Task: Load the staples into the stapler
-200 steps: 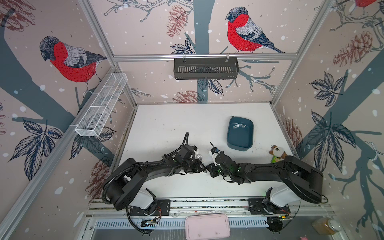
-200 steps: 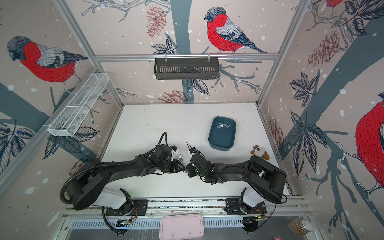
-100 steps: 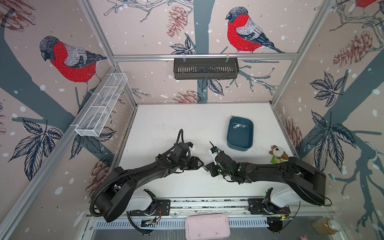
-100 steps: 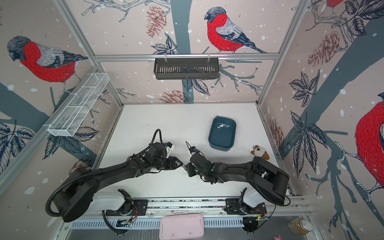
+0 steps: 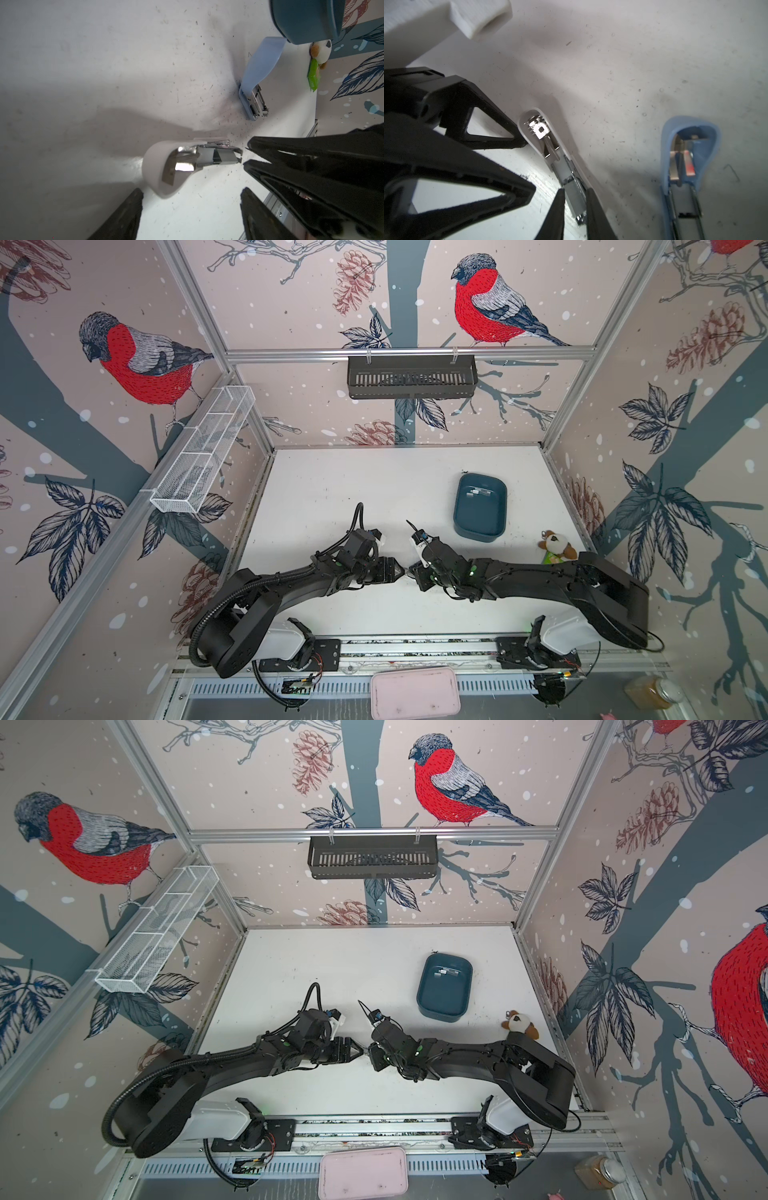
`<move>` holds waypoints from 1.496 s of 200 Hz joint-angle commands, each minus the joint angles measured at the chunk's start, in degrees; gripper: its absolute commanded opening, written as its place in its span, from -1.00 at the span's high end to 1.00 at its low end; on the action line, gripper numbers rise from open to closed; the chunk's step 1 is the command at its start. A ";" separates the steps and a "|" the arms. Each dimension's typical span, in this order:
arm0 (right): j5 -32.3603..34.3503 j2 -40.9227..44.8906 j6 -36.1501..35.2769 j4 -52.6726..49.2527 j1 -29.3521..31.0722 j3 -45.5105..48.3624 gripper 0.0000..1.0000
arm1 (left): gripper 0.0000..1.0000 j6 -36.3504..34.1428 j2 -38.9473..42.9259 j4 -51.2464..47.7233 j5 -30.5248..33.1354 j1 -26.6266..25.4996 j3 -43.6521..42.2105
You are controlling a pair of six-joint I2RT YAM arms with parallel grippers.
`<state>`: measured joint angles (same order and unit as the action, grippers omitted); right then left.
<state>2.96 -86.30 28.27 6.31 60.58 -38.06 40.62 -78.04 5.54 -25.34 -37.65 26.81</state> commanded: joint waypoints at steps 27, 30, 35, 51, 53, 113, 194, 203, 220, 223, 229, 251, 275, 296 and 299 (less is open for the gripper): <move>-1.37 -1.18 -4.16 -3.70 0.30 -1.81 0.52 | -0.34 0.56 -1.67 3.78 1.06 0.58 0.00; -1.30 -1.23 -4.23 -3.79 0.33 -1.83 0.52 | -0.34 0.52 -1.68 3.78 1.08 0.57 0.00; -1.16 -1.26 -4.48 -4.05 0.42 -1.96 0.51 | -0.34 0.43 -1.67 3.85 1.22 0.73 0.00; -0.80 -1.58 -5.07 -4.92 0.81 -2.68 0.51 | -0.33 0.27 -1.76 4.12 1.20 1.29 -0.34; -0.71 -1.72 -5.18 -5.02 0.83 -2.75 0.51 | -0.33 0.21 -1.72 4.19 1.20 1.40 -0.46; 4.53 -4.91 -6.19 -8.41 2.78 -5.46 0.52 | -0.28 -0.19 -2.29 4.94 0.65 2.56 -0.68; 5.61 -3.62 -5.68 -7.42 3.25 -5.85 0.68 | -0.06 -1.24 -3.08 5.27 0.09 2.95 0.46; 5.49 -3.58 -5.77 -7.40 3.27 -5.83 0.68 | -0.05 -1.33 -3.15 5.41 0.03 2.98 0.59; 5.05 -3.77 -5.85 -7.57 3.30 -6.07 0.70 | -0.01 -1.42 -3.33 5.40 -0.10 2.94 0.72; 4.96 -3.89 -5.94 -7.62 3.27 -6.14 0.70 | 0.00 -1.49 -3.34 5.42 -0.10 2.93 0.77; 4.73 -3.96 -6.00 -7.71 3.29 -6.22 0.70 | 0.01 -1.54 -3.50 5.38 -0.13 2.98 0.79; 5.26 -4.05 -6.11 -8.19 3.24 -6.15 0.65 | 0.06 -1.77 -3.91 5.27 0.04 2.97 0.92; 4.68 -3.96 -6.66 -8.45 3.02 -6.15 0.64 | 0.11 -1.85 -4.14 5.27 0.03 2.96 1.14; 3.32 -4.66 -7.86 -9.23 3.17 -6.49 0.58 | 0.13 -2.12 -3.98 4.97 0.20 2.97 1.23; 3.32 -4.82 -8.01 -9.47 3.15 -6.62 0.57 | 0.13 -2.17 -3.96 4.86 0.14 2.94 1.38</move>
<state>7.42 -90.35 22.22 -1.72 63.66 -43.99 39.03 -82.08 9.96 -25.32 -34.74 27.68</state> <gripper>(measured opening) 0.200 0.440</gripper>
